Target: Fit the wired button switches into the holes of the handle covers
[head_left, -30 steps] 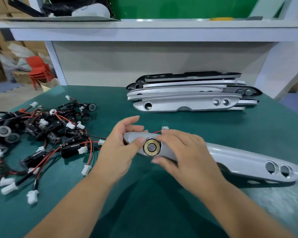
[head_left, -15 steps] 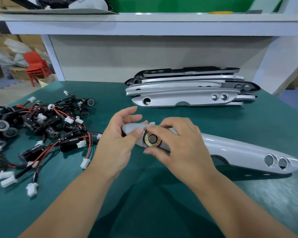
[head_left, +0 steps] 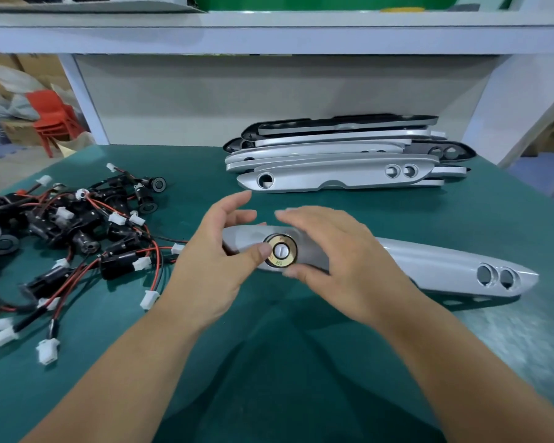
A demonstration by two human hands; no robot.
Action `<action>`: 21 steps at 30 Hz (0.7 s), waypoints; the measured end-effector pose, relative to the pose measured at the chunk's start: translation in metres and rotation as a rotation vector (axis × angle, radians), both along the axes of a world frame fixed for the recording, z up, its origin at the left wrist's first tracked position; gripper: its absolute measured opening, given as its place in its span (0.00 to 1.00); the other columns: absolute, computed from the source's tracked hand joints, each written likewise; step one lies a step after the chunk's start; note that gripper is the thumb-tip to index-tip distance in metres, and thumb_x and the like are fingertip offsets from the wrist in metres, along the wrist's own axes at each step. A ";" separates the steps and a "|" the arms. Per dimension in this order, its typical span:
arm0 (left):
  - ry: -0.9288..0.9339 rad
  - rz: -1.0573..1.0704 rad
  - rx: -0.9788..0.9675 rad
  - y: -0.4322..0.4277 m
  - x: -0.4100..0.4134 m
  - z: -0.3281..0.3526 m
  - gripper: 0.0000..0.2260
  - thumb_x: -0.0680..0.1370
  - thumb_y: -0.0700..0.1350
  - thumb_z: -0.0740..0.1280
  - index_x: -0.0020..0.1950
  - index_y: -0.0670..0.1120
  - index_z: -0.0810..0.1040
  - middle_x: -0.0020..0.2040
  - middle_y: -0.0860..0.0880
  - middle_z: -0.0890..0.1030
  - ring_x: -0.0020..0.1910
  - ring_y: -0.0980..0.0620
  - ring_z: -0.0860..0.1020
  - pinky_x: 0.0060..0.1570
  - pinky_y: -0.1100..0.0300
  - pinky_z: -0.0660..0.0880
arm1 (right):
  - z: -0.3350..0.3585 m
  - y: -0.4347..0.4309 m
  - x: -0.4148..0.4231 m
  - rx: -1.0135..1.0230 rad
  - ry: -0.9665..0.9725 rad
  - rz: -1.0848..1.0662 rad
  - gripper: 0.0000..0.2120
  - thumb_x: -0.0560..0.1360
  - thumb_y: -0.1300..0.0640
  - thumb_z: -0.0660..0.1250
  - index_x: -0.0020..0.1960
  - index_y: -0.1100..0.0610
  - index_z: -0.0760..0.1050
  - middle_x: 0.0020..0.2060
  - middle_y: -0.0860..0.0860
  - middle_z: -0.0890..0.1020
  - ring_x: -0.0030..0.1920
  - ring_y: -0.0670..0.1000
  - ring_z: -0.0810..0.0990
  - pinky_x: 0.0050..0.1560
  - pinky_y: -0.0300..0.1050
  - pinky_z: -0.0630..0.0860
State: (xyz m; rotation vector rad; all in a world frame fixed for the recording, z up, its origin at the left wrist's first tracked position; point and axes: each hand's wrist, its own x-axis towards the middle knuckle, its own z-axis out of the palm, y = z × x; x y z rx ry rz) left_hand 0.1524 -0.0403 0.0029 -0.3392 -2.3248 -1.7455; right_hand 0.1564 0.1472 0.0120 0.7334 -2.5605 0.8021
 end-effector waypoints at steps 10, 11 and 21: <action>-0.088 0.026 -0.035 0.004 -0.002 -0.011 0.28 0.73 0.43 0.73 0.62 0.68 0.64 0.57 0.57 0.77 0.54 0.56 0.79 0.58 0.56 0.74 | -0.002 0.008 -0.005 0.209 -0.204 -0.279 0.26 0.69 0.30 0.54 0.62 0.40 0.70 0.50 0.42 0.72 0.58 0.46 0.67 0.59 0.46 0.58; -0.099 0.031 -0.084 0.003 -0.002 -0.011 0.29 0.73 0.43 0.72 0.65 0.66 0.63 0.55 0.57 0.78 0.52 0.58 0.79 0.55 0.61 0.74 | -0.003 0.007 -0.005 0.222 -0.205 -0.287 0.26 0.69 0.30 0.54 0.62 0.40 0.70 0.49 0.42 0.71 0.58 0.46 0.67 0.58 0.45 0.57; -0.221 0.033 -0.231 0.007 -0.002 -0.011 0.20 0.75 0.46 0.70 0.64 0.57 0.69 0.50 0.50 0.77 0.44 0.49 0.83 0.55 0.47 0.78 | -0.017 0.005 -0.011 0.301 -0.195 -0.305 0.37 0.59 0.22 0.49 0.60 0.40 0.70 0.48 0.42 0.68 0.55 0.47 0.66 0.55 0.45 0.54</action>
